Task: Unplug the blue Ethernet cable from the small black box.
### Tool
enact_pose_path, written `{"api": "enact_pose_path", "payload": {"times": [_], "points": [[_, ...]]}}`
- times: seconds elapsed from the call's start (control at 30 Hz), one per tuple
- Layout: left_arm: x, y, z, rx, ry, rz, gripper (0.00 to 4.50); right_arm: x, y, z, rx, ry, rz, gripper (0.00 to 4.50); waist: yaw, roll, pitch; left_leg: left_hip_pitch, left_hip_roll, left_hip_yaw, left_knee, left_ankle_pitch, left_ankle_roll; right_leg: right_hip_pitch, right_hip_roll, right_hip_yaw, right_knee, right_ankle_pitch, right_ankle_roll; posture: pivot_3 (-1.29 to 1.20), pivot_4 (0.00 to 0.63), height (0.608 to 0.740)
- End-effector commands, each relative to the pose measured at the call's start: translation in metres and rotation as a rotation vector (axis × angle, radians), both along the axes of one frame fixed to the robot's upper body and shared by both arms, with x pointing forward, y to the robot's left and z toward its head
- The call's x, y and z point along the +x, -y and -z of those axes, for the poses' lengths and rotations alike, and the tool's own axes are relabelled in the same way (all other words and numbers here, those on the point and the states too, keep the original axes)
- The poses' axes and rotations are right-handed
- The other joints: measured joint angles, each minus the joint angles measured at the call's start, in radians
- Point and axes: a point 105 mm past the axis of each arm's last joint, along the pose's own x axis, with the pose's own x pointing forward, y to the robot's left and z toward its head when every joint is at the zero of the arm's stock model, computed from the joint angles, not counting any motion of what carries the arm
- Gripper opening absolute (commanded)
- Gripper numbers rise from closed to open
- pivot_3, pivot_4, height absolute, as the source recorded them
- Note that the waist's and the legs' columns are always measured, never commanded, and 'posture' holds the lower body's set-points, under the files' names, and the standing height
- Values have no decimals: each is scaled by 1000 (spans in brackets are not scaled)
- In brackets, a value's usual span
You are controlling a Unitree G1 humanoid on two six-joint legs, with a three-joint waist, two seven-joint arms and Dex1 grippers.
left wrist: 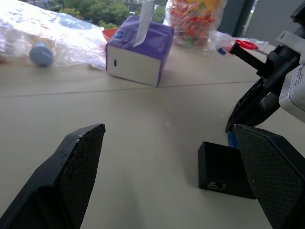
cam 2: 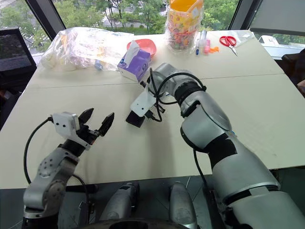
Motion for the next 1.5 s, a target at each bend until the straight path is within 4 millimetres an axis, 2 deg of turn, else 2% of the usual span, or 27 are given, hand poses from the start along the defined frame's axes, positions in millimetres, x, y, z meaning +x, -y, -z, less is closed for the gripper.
{"api": "enact_pose_path", "payload": {"times": [0.03, 0.2, 0.33, 0.43, 0.67, 0.97, 1.1, 1.37, 1.5], "points": [[1, 6, -21, -23, 35, 97, 4500, 2, -9, -36, 306, 95, -58, 50, 0, 0, 0, 0, 0, 0, 0, 0, 0, 0, 0, 0, 0, 0, 0, 0, 150, 726], [17, 4, -37, -47, 40, 150, 4500, 2, 18, -52, 566, 237, -68, 50, 3, 0, 0, 0, 0, 0, 0, 1, -1, 1, 0, 0, 0, 2, 3, 0, 150, 726], [30, 2, -46, -67, 34, 199, 4500, -13, 28, -63, 797, 383, -98, 50, -1, 0, 0, 0, 0, 0, 0, 1, -1, 1, 0, 0, -1, 2, 3, 0, 150, 726], [34, 12, -51, -86, -1, 304, 4500, -25, 33, -65, 930, 514, -65, 50, -3, 0, 0, 0, 0, 0, -1, 1, -1, 0, 0, 1, 0, 2, 3, 0, 150, 726], [26, 38, -51, -27, -59, 559, 4500, -48, 27, -62, 1024, 597, -13, 50, 1, -1, 0, 0, 0, 0, 1, 1, -2, 1, 0, 2, 0, 2, 3, 0, 150, 726], [30, 31, -59, 3, -32, 570, 4500, -49, 29, -56, 997, 591, 6, 50, 1, -1, 0, 0, 0, 0, 0, 2, -3, 1, 0, 2, -1, 0, 0, 0, 150, 726], [32, 29, -65, 5, -9, 557, 3390, -51, 29, -50, 987, 548, -2, 0, 2, -1, 0, 0, 0, 0, 0, 2, -3, 1, 0, 1, -1, 0, 0, 0, 150, 726], [35, 29, -67, -4, 13, 546, 467, -53, 28, -47, 972, 531, -14, 0, 2, -1, 0, 0, 0, 0, 0, 2, -3, 1, 0, 2, -1, 0, 0, 0, 150, 726], [36, 30, -62, 11, -6, 556, 473, -53, 27, -49, 974, 525, -9, 0, 1, -1, 0, 0, 0, 0, 0, 2, -3, 1, 0, 1, -1, 0, 0, 0, 150, 726]]}}
